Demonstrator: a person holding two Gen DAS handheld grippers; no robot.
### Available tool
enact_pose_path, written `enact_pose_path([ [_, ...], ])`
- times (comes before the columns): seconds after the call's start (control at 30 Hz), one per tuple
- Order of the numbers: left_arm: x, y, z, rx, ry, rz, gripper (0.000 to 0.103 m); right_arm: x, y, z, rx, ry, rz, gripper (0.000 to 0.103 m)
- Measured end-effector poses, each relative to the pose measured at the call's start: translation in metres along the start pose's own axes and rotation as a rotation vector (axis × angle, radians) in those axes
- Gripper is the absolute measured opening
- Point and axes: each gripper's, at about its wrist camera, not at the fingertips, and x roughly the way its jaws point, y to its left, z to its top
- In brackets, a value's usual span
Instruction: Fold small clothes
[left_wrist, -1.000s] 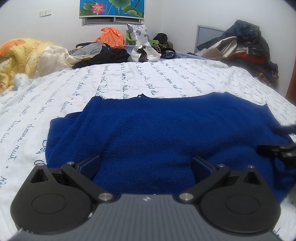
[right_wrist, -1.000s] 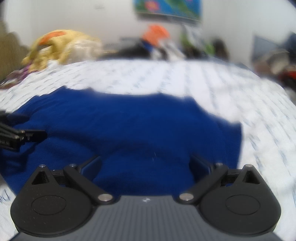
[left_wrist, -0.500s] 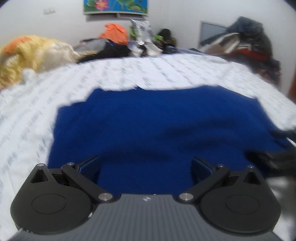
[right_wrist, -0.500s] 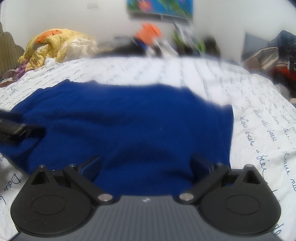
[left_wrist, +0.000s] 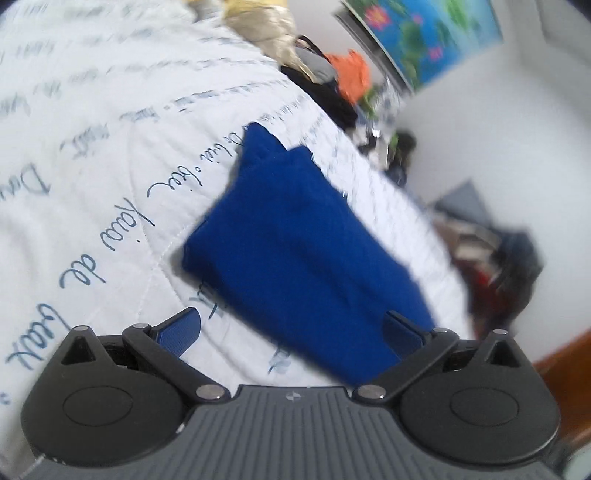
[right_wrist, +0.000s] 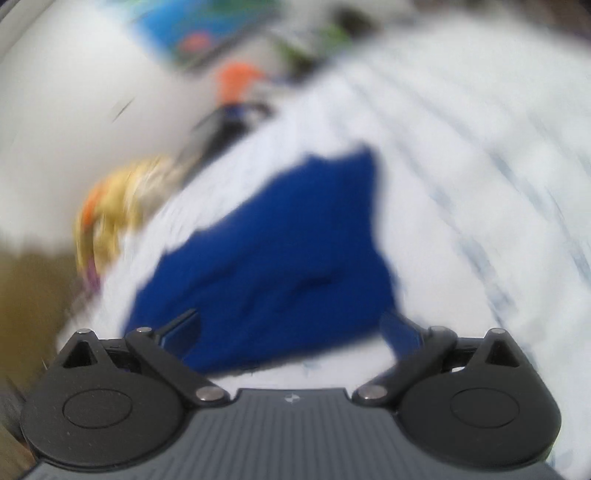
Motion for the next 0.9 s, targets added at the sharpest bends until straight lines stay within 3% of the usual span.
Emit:
enact_pose_path([
  [0.07,0.007,0.001,0.007,-0.044,0.005,-0.022,0.102,-0.001,-0.021,0.009,0.133,0.022,-0.009,0.103],
  [0.17,0.017,0.0,0.012,-0.081,0.002,-0.04,0.1,0.006,-0.03,0.014,0.188,0.048,0.033,0.103],
  [0.23,0.023,-0.003,0.015,-0.085,0.001,-0.028,0.09,0.015,-0.029,0.015,0.208,0.054,0.06,0.103],
  [0.3,0.027,-0.007,0.016,-0.071,0.003,0.002,0.073,0.022,-0.024,0.018,0.203,0.036,0.057,0.103],
  [0.37,0.028,-0.006,0.018,-0.071,0.011,0.028,0.06,0.027,-0.017,0.02,0.169,0.002,0.008,0.085],
  [0.43,0.03,-0.003,0.021,-0.075,0.023,0.058,0.039,0.037,-0.014,0.022,0.146,0.02,-0.074,0.011],
  [0.47,0.033,-0.001,0.023,-0.074,0.04,0.086,0.01,0.044,-0.017,0.02,0.162,0.035,-0.095,0.008],
  [0.57,0.028,0.007,0.029,-0.093,0.05,0.096,0.005,0.043,-0.015,0.021,0.149,0.035,-0.076,0.008],
  [0.63,0.009,0.0,0.032,-0.047,0.037,0.052,0.004,0.029,-0.01,0.023,0.128,0.028,-0.021,0.008],
  [0.7,-0.006,-0.005,0.031,0.031,0.036,0.054,0.005,0.008,-0.005,0.026,0.072,0.015,0.0,0.008],
  [0.83,0.004,0.01,0.024,0.087,0.102,0.13,0.006,0.016,-0.025,0.018,0.025,0.098,-0.09,0.009],
  [0.87,0.002,0.011,0.023,0.088,0.109,0.13,0.007,0.018,-0.025,0.016,0.018,0.098,-0.09,0.012],
  [0.9,-0.005,0.008,0.023,0.103,0.092,0.133,0.015,0.015,-0.023,0.017,0.023,0.096,-0.094,0.022],
])
